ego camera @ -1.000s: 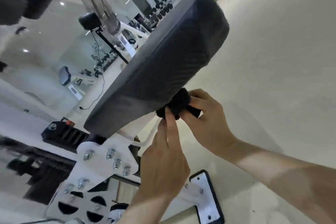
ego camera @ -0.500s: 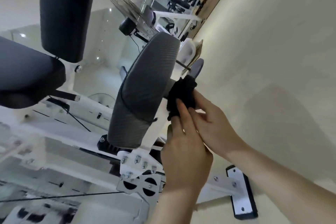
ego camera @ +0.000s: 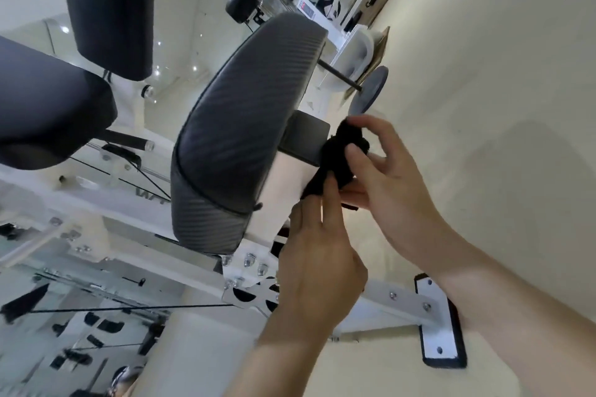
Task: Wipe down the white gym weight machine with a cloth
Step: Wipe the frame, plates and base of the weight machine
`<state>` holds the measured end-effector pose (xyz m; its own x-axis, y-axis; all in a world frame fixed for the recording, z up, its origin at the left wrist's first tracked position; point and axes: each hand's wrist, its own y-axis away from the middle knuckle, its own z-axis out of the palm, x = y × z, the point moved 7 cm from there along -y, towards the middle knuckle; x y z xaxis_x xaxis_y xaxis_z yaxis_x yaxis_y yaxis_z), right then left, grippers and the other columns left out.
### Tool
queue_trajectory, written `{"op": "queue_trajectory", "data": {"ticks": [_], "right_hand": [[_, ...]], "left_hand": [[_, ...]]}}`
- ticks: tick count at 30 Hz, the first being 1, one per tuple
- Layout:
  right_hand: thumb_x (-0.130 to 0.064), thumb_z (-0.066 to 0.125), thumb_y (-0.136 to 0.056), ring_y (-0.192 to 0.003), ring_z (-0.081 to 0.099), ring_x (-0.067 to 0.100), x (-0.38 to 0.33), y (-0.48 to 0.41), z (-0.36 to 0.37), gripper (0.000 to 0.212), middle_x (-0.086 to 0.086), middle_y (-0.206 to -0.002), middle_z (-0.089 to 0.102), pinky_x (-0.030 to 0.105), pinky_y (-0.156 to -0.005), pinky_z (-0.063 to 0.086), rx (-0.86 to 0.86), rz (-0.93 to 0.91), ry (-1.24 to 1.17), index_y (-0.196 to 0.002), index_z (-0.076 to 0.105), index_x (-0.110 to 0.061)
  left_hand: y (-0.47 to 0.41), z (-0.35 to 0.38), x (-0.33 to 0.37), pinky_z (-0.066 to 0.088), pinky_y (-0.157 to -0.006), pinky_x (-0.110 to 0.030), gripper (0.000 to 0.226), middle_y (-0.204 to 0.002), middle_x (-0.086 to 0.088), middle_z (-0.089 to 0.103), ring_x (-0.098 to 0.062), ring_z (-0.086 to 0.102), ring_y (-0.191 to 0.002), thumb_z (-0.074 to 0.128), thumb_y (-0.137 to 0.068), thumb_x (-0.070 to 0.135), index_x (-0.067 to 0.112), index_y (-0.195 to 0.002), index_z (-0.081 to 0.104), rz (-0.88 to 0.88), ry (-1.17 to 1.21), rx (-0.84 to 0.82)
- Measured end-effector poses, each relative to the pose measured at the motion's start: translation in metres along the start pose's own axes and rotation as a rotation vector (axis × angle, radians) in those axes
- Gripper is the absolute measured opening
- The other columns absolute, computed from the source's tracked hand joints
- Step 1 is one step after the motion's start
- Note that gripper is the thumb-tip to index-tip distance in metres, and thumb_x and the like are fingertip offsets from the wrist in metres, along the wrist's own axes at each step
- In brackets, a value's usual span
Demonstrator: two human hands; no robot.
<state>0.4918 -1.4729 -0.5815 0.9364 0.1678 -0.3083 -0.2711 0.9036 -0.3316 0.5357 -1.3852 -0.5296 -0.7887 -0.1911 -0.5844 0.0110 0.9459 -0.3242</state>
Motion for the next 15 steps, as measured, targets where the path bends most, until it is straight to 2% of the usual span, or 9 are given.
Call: {"op": "queue_trajectory", "data": {"ticks": [2,3,7,9,11,13,15], "right_hand": [[-0.004,0.056,-0.095,-0.074,0.07,0.012,0.002,0.001,0.0,0.027,-0.004,-0.083,0.071,0.023,-0.064,0.057,0.107,-0.065,0.102,-0.1,0.071,-0.025],[-0.001,0.059,-0.093,-0.073,0.069,0.009,0.007,0.002,0.002,0.03,-0.006,-0.082,0.072,0.021,-0.064,0.056,0.144,-0.081,0.122,-0.095,0.074,-0.027],[0.001,0.064,-0.088,-0.087,0.072,0.014,0.036,-0.001,-0.003,0.041,-0.004,-0.092,0.076,0.028,-0.08,0.058,0.241,-0.036,0.083,-0.094,0.075,-0.038],[-0.003,0.064,-0.089,-0.093,0.071,0.017,0.058,-0.004,0.004,0.037,0.0,-0.1,0.075,0.035,-0.088,0.057,0.174,0.088,0.213,-0.113,0.071,-0.032],[-0.003,0.059,-0.092,-0.097,0.07,0.022,0.093,0.007,0.014,0.037,0.006,-0.104,0.073,0.041,-0.093,0.055,0.093,0.3,0.264,-0.125,0.065,-0.02],[0.004,0.052,-0.094,-0.099,0.07,0.026,0.105,0.016,0.021,0.036,0.009,-0.103,0.073,0.039,-0.092,0.055,0.062,0.401,0.148,-0.12,0.067,-0.017],[0.01,0.051,-0.093,-0.096,0.071,0.024,0.086,0.009,0.015,0.037,0.008,-0.1,0.075,0.031,-0.085,0.058,0.087,0.327,0.022,-0.109,0.07,-0.017]], "left_hand": [[0.003,0.002,0.003,0.05,-0.09,-0.037,0.088,-0.113,-0.012,0.055,-0.03,0.053,-0.106,0.055,-0.059,-0.005,0.002,-0.145,0.034,-0.015,0.079,0.029],[0.005,0.004,0.001,0.05,-0.092,-0.038,0.088,-0.114,-0.014,0.054,-0.031,0.051,-0.107,0.055,-0.059,-0.005,0.001,-0.144,0.033,-0.02,0.095,0.028],[0.003,0.031,-0.017,0.054,-0.082,-0.036,0.089,-0.118,-0.013,0.053,-0.032,0.053,-0.111,0.059,-0.055,-0.001,0.002,-0.141,0.036,-0.052,0.053,-0.028],[0.003,0.047,-0.035,0.05,-0.086,-0.031,0.081,-0.121,-0.008,0.05,-0.028,0.052,-0.114,0.06,-0.065,0.002,0.006,-0.142,0.035,-0.156,0.063,-0.104],[0.014,0.057,-0.053,0.04,-0.099,-0.027,0.071,-0.13,-0.006,0.043,-0.025,0.044,-0.122,0.053,-0.079,0.006,0.009,-0.146,0.029,-0.247,0.076,-0.186],[0.025,0.057,-0.064,0.032,-0.109,-0.028,0.075,-0.139,-0.009,0.038,-0.024,0.037,-0.13,0.048,-0.079,-0.001,0.007,-0.149,0.023,-0.253,0.133,-0.187],[0.027,0.045,-0.059,0.034,-0.111,-0.032,0.086,-0.146,-0.008,0.035,-0.023,0.033,-0.136,0.047,-0.072,-0.007,0.008,-0.151,0.018,-0.231,0.208,-0.117]]}}
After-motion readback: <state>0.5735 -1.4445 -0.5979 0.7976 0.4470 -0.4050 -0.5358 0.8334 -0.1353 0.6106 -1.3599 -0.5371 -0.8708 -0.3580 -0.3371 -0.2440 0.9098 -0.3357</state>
